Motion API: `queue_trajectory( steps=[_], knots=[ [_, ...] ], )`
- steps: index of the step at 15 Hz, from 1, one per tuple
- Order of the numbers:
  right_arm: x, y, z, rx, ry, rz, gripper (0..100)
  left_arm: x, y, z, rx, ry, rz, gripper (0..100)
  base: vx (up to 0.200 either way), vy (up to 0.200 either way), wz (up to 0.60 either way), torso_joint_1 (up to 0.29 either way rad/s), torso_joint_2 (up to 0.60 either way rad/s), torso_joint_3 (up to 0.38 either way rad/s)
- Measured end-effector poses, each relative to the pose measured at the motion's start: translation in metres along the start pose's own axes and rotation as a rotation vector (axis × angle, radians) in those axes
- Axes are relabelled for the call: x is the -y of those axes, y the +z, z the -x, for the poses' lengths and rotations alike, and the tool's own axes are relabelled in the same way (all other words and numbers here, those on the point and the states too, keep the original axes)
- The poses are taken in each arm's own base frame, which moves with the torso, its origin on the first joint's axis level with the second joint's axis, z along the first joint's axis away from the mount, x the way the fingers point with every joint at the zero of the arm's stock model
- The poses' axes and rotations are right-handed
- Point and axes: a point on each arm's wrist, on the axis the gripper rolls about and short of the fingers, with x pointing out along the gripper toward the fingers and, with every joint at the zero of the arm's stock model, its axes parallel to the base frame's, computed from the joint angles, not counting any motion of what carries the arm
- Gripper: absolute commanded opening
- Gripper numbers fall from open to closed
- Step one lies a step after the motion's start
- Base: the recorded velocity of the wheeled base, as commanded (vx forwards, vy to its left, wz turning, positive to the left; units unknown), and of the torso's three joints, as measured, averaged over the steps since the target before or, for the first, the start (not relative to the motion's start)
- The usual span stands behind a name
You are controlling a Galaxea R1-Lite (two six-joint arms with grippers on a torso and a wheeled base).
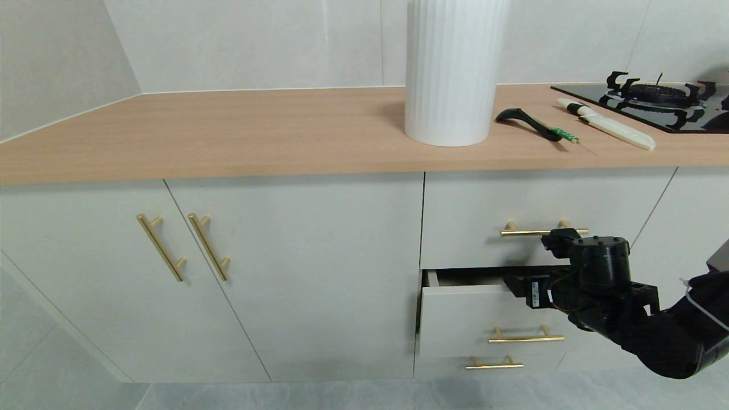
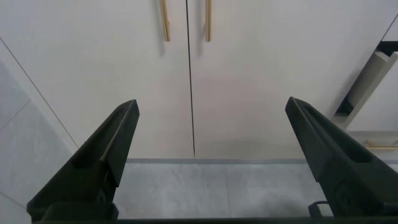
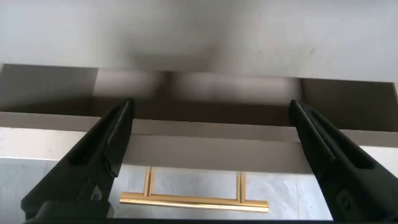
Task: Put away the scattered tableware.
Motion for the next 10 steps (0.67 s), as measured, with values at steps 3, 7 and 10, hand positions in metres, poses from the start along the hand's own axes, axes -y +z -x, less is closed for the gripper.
queue_trajectory(
  steps=[3, 7, 10],
  knots=[
    [0.003, -0.001, 0.011, -0.083, 0.004, 0.017, 100, 0.0, 0.0, 0.0, 0.0, 0.001, 0.0, 100, 0.0, 0.0, 0.0, 0.0, 0.0, 0.0],
    [0.008, 0.001, 0.038, -0.228, 0.012, 0.049, 100, 0.0, 0.0, 0.0, 0.0, 0.001, 0.0, 100, 0.0, 0.0, 0.0, 0.0, 0.0, 0.0],
    [0.012, 0.006, 0.06, -0.327, 0.008, 0.071, 100, 0.0, 0.0, 0.0, 0.0, 0.0, 0.0, 100, 0.0, 0.0, 0.0, 0.0, 0.0, 0.0]
  ],
)
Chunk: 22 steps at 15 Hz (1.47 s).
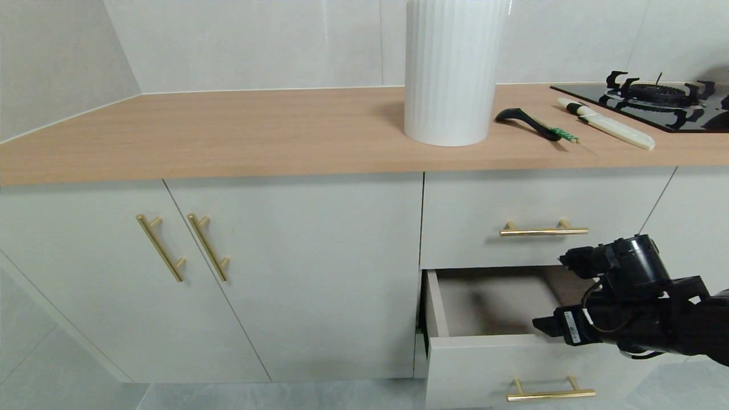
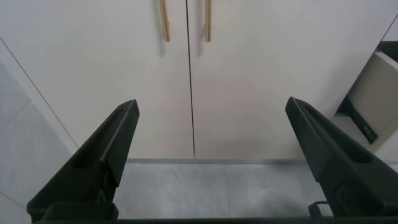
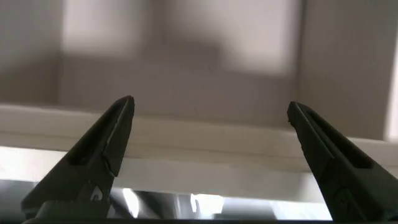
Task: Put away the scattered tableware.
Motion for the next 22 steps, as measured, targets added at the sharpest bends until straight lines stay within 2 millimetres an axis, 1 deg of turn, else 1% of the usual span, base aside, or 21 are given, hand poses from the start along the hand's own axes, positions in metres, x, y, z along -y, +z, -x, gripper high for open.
queue_trajectory(
  steps=[3, 6, 9, 15, 19, 22],
  knots=[
    [0.001, -0.005, 0.02, -0.125, 0.015, 0.027, 100, 0.0, 0.0, 0.0, 0.0, 0.0, 0.0, 100, 0.0, 0.0, 0.0, 0.0, 0.0, 0.0],
    [-0.002, 0.002, 0.03, -0.113, 0.036, 0.034, 100, 0.0, 0.0, 0.0, 0.0, 0.0, 0.0, 100, 0.0, 0.0, 0.0, 0.0, 0.0, 0.0],
    [-0.005, 0.003, 0.03, -0.109, 0.042, 0.04, 100, 0.0, 0.0, 0.0, 0.0, 0.0, 0.0, 100, 0.0, 0.0, 0.0, 0.0, 0.0, 0.0],
    [-0.013, -0.004, 0.017, -0.169, 0.048, 0.067, 100, 0.0, 0.0, 0.0, 0.0, 0.0, 0.0, 100, 0.0, 0.0, 0.0, 0.0, 0.0, 0.0],
    [-0.013, -0.022, 0.021, -0.34, 0.038, 0.124, 100, 0.0, 0.0, 0.0, 0.0, 0.0, 0.0, 100, 0.0, 0.0, 0.0, 0.0, 0.0, 0.0],
    [-0.019, -0.029, 0.026, -0.402, 0.046, 0.164, 100, 0.0, 0.0, 0.0, 0.0, 0.0, 0.0, 100, 0.0, 0.0, 0.0, 0.0, 0.0, 0.0]
  ],
)
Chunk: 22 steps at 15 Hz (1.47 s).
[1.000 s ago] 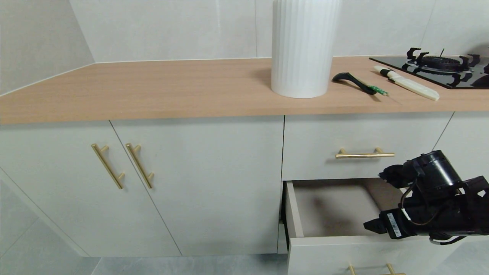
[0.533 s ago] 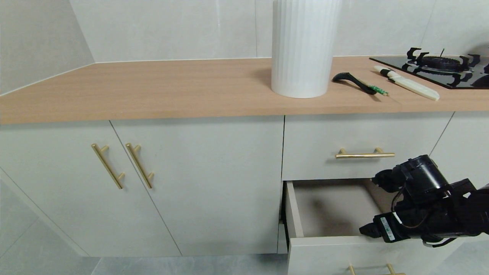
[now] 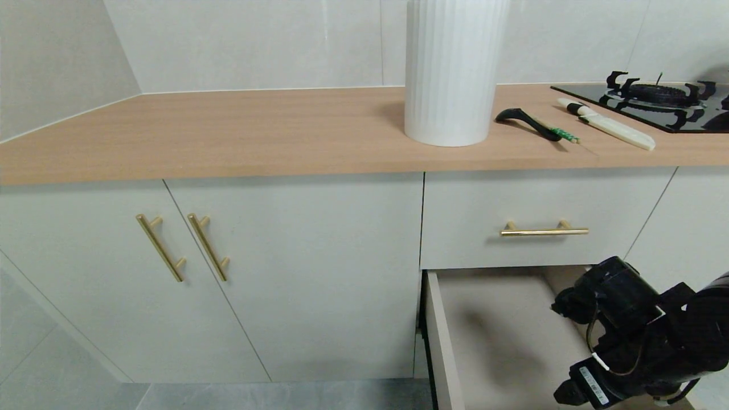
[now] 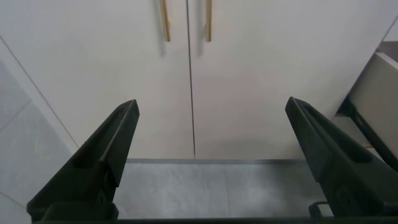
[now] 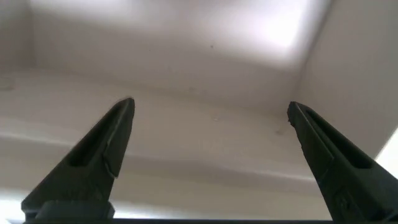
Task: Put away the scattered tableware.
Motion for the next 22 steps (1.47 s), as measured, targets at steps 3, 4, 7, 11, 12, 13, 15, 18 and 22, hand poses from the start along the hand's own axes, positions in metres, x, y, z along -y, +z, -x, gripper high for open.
queue_trajectory(
  steps=[3, 4, 7, 11, 12, 13, 15, 18, 22],
  knots=[
    [-0.003, 0.004, 0.004, 0.023, -0.002, -0.003, 100, 0.0, 0.0, 0.0, 0.0, 0.0, 0.0, 100, 0.0, 0.0, 0.0, 0.0, 0.0, 0.0],
    [-0.002, 0.007, 0.007, 0.041, -0.001, -0.013, 100, 0.0, 0.0, 0.0, 0.0, 0.0, 0.0, 100, 0.0, 0.0, 0.0, 0.0, 0.0, 0.0],
    [0.002, 0.015, 0.029, 0.148, 0.019, -0.108, 100, 0.0, 0.0, 0.0, 0.0, 0.0, 0.0, 100, 0.0, 0.0, 0.0, 0.0, 0.0, 0.0],
    [0.009, 0.013, 0.071, 0.33, 0.055, -0.155, 100, 0.0, 0.0, 0.0, 0.0, 0.0, 0.0, 100, 0.0, 0.0, 0.0, 0.0, 0.0, 0.0],
    [0.01, 0.013, 0.08, 0.382, 0.062, -0.162, 100, 0.0, 0.0, 0.0, 0.0, 0.0, 0.0, 100, 0.0, 0.0, 0.0, 0.0, 0.0, 0.0],
    [0.012, 0.011, 0.086, 0.414, 0.065, -0.162, 100, 0.0, 0.0, 0.0, 0.0, 0.0, 0.0, 100, 0.0, 0.0, 0.0, 0.0, 0.0, 0.0],
    [0.013, 0.007, 0.095, 0.448, 0.067, -0.156, 100, 0.0, 0.0, 0.0, 0.0, 0.0, 0.0, 100, 0.0, 0.0, 0.0, 0.0, 0.0, 0.0],
    [0.014, 0.005, 0.099, 0.466, 0.065, -0.151, 100, 0.0, 0.0, 0.0, 0.0, 0.0, 0.0, 100, 0.0, 0.0, 0.0, 0.0, 0.0, 0.0],
    [0.015, 0.003, 0.101, 0.472, 0.062, -0.15, 100, 0.0, 0.0, 0.0, 0.0, 0.0, 0.0, 100, 0.0, 0.0, 0.0, 0.009, -0.06, -0.049]
  ],
)
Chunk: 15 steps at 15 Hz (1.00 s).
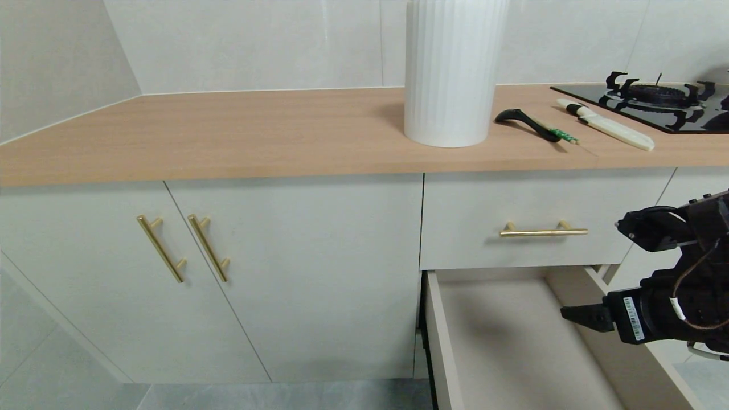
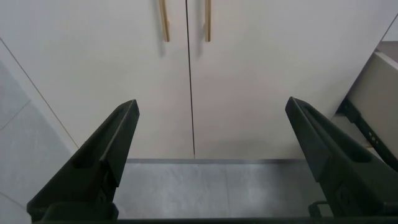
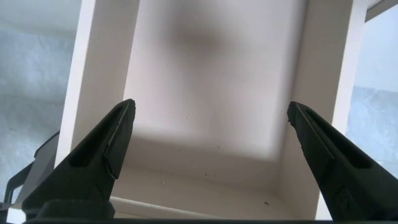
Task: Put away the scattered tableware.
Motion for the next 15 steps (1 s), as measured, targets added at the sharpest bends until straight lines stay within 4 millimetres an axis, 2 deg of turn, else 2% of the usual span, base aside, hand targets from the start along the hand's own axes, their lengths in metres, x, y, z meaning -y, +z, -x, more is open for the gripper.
queue_trajectory(
  steps=[3, 7, 10, 11, 15],
  knots=[
    [0.0, 0.0, 0.001, 0.004, 0.002, 0.001, 100, 0.0, 0.0, 0.0, -0.002, 0.0, 0.0, 100, 0.0, 0.0, 0.0, 0.079, -0.22, -0.279],
    [0.0, 0.003, 0.002, 0.027, 0.004, 0.0, 100, 0.0, 0.0, 0.0, 0.0, 0.0, 0.0, 100, 0.0, 0.0, 0.0, 0.121, -0.53, -0.31],
    [-0.001, 0.015, 0.006, 0.093, -0.006, 0.058, 100, 0.0, 0.0, 0.0, 0.0, 0.001, 0.0, 100, 0.0, 0.0, 0.0, 0.167, -0.47, -0.305],
    [-0.001, 0.024, 0.01, 0.125, -0.003, 0.061, 100, 0.0, 0.0, 0.0, 0.0, 0.0, 0.0, 100, 0.0, 0.0, 0.0, 0.168, -0.48, -0.305],
    [-0.001, 0.084, 0.017, 0.261, -0.019, 0.029, 100, 0.0, 0.0, 0.0, 0.0, 0.0, 0.0, 100, 0.0, 0.0, 0.0, 0.099, -0.26, -0.157]
  ],
)
